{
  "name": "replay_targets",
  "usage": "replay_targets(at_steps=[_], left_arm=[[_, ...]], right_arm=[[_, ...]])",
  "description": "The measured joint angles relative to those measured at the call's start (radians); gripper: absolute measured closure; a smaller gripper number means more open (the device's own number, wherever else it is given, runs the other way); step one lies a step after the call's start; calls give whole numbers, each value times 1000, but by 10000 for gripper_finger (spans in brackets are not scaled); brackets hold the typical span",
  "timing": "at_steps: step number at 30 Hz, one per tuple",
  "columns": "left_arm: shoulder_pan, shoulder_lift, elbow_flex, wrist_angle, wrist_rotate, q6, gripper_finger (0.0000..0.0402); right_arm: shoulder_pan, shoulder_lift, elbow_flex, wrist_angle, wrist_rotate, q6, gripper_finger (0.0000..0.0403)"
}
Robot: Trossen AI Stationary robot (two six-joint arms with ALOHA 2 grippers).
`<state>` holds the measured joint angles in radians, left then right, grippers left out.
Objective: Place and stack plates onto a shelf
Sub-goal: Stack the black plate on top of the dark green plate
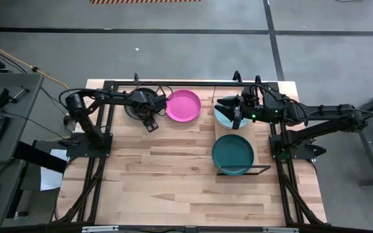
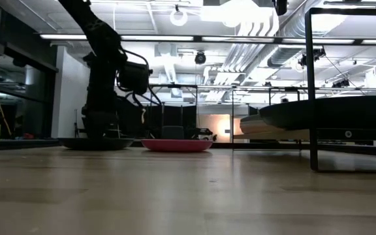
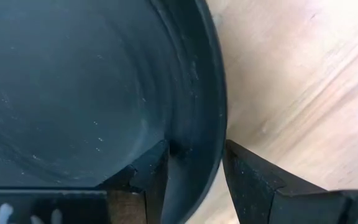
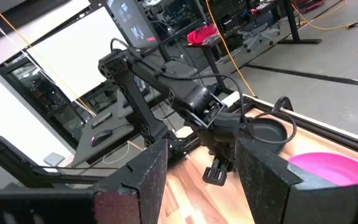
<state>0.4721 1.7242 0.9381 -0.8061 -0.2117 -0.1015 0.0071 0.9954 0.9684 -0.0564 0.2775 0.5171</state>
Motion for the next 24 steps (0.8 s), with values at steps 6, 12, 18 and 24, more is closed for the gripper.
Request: replay_targets(at_steps=[6,12,18,24], left_arm=[[-1,0,-1,9,-16,0,282],[7,-88,-3,11,-101,44,389],[29,-289,8,-23,-123,102,398],[26,-450,31,-46,-123,102,400]], right_arm=[[0,0,0,-5,0,-1,231],[0,0,0,-15,0,-1,231],[0,0,0,-15,0,-2,231],[-1,0,0,-15,7,-13,231]])
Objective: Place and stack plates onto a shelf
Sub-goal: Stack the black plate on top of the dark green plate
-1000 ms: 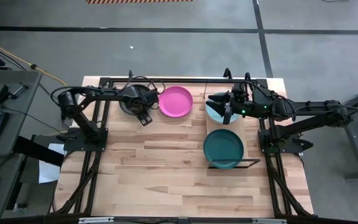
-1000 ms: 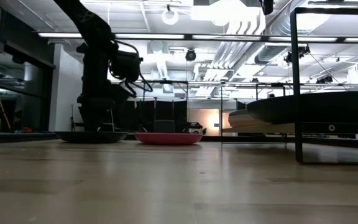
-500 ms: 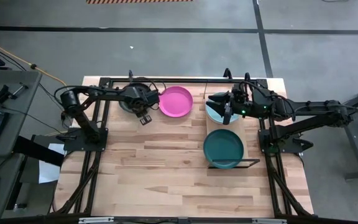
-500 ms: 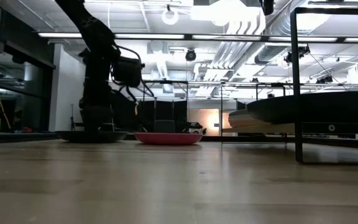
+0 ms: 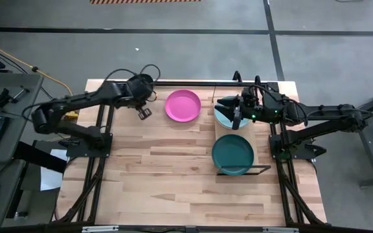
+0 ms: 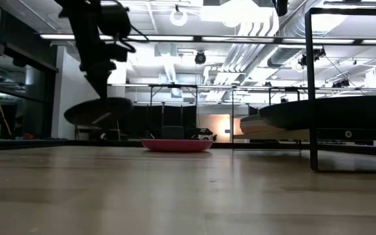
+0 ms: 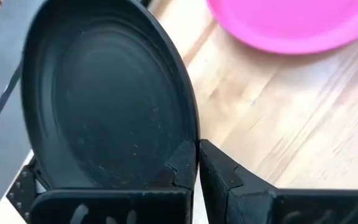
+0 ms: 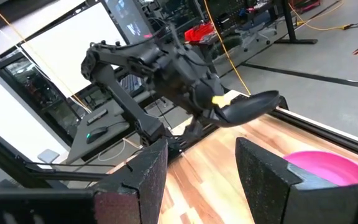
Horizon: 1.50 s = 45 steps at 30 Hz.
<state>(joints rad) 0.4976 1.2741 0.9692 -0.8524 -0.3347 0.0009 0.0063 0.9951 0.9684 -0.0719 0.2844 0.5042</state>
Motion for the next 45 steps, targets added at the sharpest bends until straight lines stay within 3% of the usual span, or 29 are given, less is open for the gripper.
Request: replay_targets(at_steps=[3,6,12,17,21,25,32,39,45], left_arm=[[-13,-28,14,-7,28,-29,400],[-74,-28,52,-5,149,-62,401],[-371,29,174,6,200,-20,401],[-625,133,305,3,183,203,401],[-748,220,384,28,37,494,401],[-768,299,421,122,-35,769,402],[-731,445,441,355,40,1109,401],[-696,575,441,524,62,1217,401],[-694,623,441,543,145,1240,401]], right_arm=[[0,0,0,0,0,0,231],[0,0,0,0,0,0,231],[0,-1,0,0,45,-30,231],[0,-14,0,1,118,-90,231],[0,-46,0,0,187,-142,231],[0,-98,0,0,276,-196,231],[0,-201,0,-9,351,-236,231],[1,-262,0,-71,334,-183,231],[1,-259,0,-150,324,-118,231]])
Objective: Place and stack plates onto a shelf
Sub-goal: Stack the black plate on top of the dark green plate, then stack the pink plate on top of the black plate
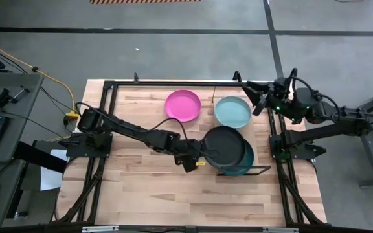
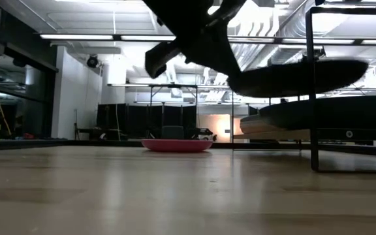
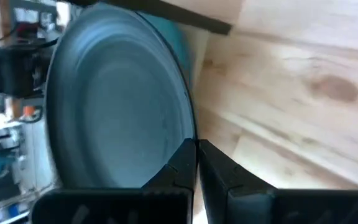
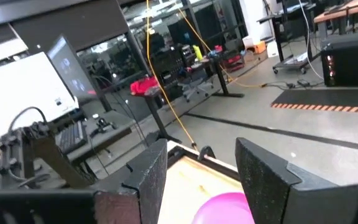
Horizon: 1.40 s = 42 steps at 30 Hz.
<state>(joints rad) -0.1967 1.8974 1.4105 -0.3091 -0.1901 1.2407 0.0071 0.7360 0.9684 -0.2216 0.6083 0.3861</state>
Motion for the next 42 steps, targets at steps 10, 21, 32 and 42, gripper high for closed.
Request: replay_targets(at_steps=[10,21,32,42], left_arm=[[3,27,0,89,57,-9,398],[23,25,0,270,129,-149,359],[78,-95,0,113,-105,-515,317],[318,-470,-145,-71,143,-1214,305]], right_arm=[[0,25,0,-29,-17,55,231],[0,31,0,-29,-17,61,231],[0,31,0,-52,-22,59,231],[0,113,0,-66,-97,59,231]])
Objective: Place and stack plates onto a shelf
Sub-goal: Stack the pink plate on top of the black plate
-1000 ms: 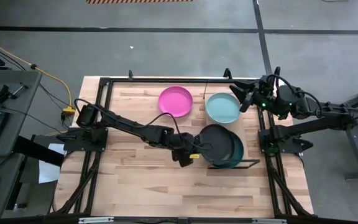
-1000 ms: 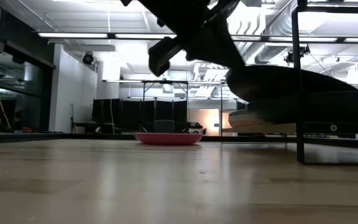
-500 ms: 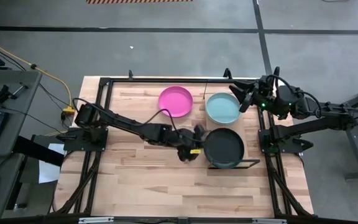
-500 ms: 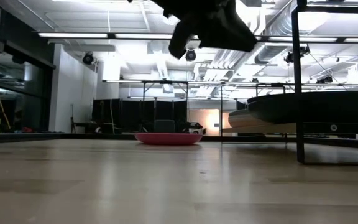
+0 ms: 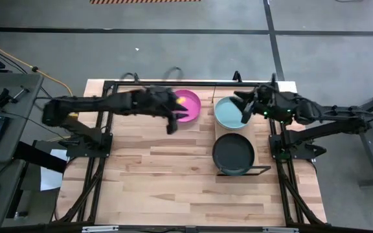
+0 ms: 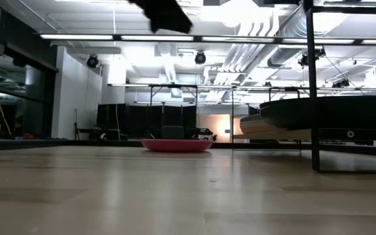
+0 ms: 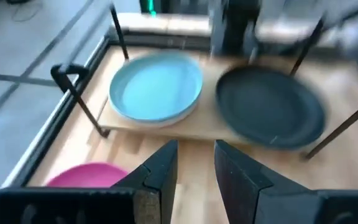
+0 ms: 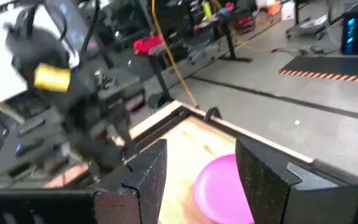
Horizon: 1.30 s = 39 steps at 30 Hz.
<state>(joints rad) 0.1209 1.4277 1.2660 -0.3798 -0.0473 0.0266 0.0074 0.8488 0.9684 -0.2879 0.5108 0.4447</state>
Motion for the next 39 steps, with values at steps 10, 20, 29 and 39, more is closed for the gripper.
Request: replay_targets(at_steps=[10,20,29,39], left_arm=[[37,-424,-537,611,58,-299,307],[37,-515,-649,611,-56,-420,304],[38,-506,-649,579,-69,-718,304],[178,-359,-648,474,-86,-917,304]], right_arm=[[0,124,0,58,-60,14,231],[0,134,0,86,-61,27,231],[0,134,0,87,-61,29,231],[-1,134,0,82,-48,21,231]])
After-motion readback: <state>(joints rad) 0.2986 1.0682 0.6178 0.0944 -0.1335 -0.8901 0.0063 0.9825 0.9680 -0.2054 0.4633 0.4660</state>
